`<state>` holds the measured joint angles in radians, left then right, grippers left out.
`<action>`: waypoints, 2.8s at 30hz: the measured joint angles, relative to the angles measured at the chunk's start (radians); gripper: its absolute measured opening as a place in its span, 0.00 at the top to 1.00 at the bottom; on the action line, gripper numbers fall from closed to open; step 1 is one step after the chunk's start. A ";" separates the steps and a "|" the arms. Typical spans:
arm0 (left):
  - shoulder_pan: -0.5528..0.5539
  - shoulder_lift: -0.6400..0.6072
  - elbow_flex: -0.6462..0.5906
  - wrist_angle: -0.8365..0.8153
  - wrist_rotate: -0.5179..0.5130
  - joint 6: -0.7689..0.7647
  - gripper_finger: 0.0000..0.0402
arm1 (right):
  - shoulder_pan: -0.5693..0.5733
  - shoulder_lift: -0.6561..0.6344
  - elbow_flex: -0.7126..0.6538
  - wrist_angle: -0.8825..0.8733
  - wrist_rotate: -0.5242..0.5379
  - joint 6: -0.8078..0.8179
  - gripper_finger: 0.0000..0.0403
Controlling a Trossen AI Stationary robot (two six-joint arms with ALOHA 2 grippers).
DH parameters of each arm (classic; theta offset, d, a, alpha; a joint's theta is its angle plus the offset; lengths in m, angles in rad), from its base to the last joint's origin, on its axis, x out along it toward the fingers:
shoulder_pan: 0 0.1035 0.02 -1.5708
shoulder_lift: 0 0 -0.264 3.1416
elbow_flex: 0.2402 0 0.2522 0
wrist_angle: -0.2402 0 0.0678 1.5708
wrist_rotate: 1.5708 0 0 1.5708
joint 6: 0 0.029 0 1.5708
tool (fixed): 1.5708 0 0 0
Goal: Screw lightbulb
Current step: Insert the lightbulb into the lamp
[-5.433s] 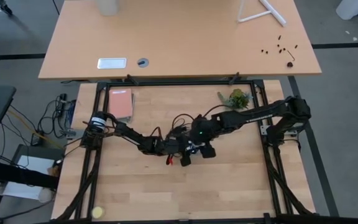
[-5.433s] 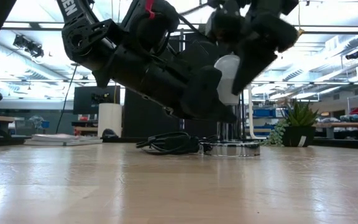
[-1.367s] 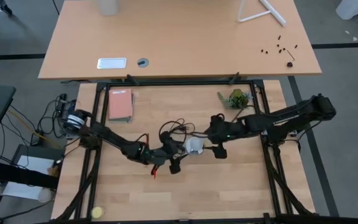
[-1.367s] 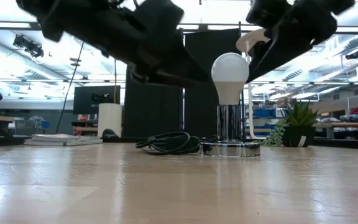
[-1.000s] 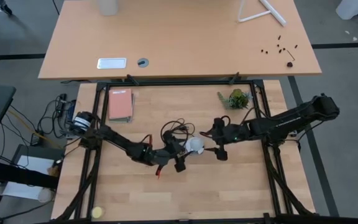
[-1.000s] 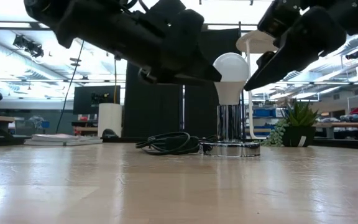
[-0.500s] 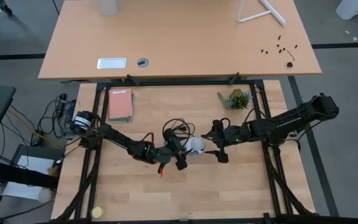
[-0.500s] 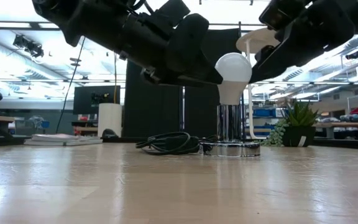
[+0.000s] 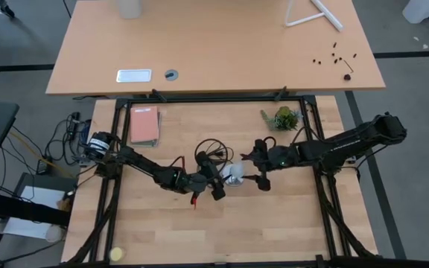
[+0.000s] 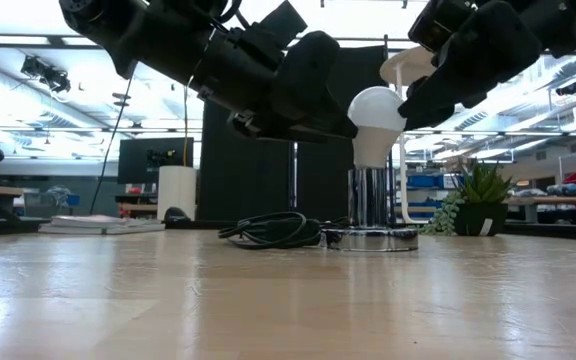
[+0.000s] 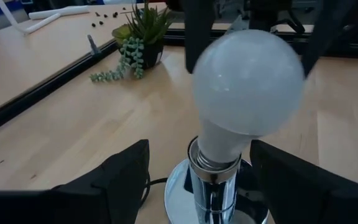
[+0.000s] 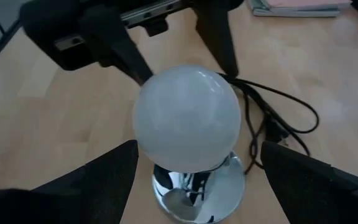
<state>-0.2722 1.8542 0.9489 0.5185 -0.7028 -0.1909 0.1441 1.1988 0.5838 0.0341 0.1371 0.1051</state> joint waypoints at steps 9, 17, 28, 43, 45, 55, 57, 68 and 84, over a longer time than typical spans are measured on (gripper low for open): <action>-0.001 0.000 0.000 -0.025 0.038 0.003 0.30 | -0.017 0.000 0.000 0.052 -0.008 -0.029 0.14; -0.001 0.000 0.040 -0.028 0.072 0.035 0.30 | -0.026 0.000 0.000 0.048 -0.006 -0.029 0.14; 0.009 -0.001 0.076 -0.145 0.072 0.030 0.30 | -0.057 0.000 0.000 0.043 -0.007 -0.027 0.14; 0.009 -0.001 0.076 -0.149 0.072 0.006 0.30 | -0.056 0.001 0.000 0.040 -0.026 -0.024 0.14; 0.009 -0.001 0.076 -0.152 0.072 0.006 0.30 | -0.055 0.001 0.000 0.038 -0.026 -0.027 0.14; 0.010 -0.001 0.076 -0.206 0.059 -0.027 0.30 | -0.054 -0.006 0.000 -0.005 -0.026 -0.030 0.14; 0.010 -0.001 0.076 -0.210 0.059 -0.028 0.30 | -0.054 -0.006 0.000 -0.005 -0.026 -0.039 0.14; 0.009 -0.024 0.076 -0.306 0.059 -0.057 0.30 | -0.055 -0.016 0.000 -0.050 -0.034 -0.056 0.14; 0.007 -0.097 0.077 -0.522 0.195 -0.100 0.29 | -0.109 -0.081 0.001 -0.136 -0.048 -0.077 0.14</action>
<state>-0.2653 1.7576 1.0256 -0.0037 -0.5075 -0.2909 0.0348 1.1180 0.5846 -0.1018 0.0887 0.0282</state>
